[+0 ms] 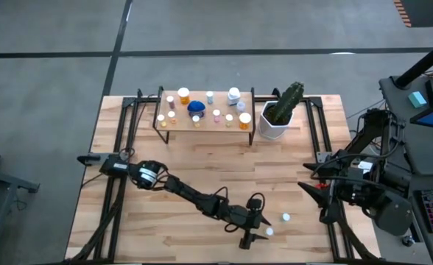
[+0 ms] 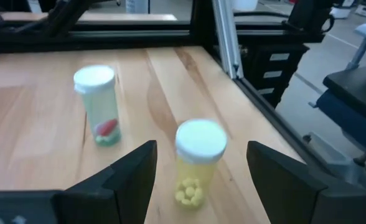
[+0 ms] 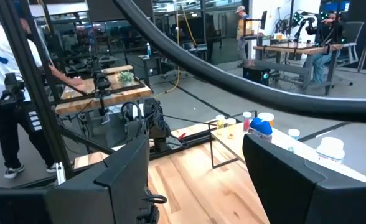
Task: Pick and place medicine bottles onto shelf by color
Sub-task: Put the yellow pill bottle on the shelf
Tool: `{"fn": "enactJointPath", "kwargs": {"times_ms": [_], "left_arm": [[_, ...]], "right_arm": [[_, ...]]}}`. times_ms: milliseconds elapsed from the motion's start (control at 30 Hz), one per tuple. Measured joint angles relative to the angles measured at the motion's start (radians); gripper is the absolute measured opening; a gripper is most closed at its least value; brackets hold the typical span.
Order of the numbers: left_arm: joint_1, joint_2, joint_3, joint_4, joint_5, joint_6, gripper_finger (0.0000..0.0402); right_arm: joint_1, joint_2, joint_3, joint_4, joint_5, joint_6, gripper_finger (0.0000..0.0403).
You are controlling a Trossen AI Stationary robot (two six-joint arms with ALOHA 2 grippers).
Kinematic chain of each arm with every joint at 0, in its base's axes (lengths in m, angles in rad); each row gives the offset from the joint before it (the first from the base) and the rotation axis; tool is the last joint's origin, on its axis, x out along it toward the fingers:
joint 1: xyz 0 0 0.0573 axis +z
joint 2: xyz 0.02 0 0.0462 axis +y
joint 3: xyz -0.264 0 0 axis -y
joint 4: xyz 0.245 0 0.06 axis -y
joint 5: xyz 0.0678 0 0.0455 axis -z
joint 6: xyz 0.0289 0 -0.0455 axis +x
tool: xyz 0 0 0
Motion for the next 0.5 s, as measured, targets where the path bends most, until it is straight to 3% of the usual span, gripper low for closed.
{"fn": "enactJointPath", "kwargs": {"times_ms": [300,500], "left_arm": [[0.005,0.0,-0.011,0.018,-0.026,0.032,0.0231],[0.005,0.0,-0.012,0.023,-0.038,0.032,0.0206]], "right_arm": [[0.0,0.0,0.0,0.001,0.0,0.0,0.0249],[0.0,0.0,-0.001,0.001,0.008,0.009,0.0249]]}}
